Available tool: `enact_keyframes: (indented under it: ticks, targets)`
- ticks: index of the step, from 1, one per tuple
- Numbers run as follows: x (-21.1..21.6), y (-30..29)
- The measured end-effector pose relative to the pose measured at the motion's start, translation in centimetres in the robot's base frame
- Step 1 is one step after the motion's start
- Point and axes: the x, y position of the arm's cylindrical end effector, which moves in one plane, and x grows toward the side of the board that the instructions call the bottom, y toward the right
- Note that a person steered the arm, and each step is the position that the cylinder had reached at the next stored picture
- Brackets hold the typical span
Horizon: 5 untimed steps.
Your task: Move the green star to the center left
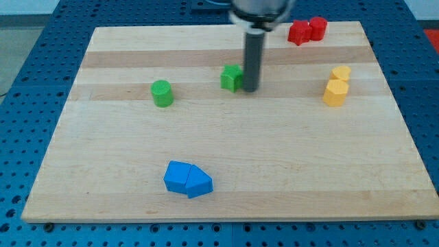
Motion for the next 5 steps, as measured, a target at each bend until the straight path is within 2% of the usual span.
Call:
enact_keyframes:
  ticks: [1, 2, 4, 5]
  targets:
    - [0.0, -9.1]
    - [0.8, -11.9]
    - [0.8, -1.1]
    - [-1.5, 0.2]
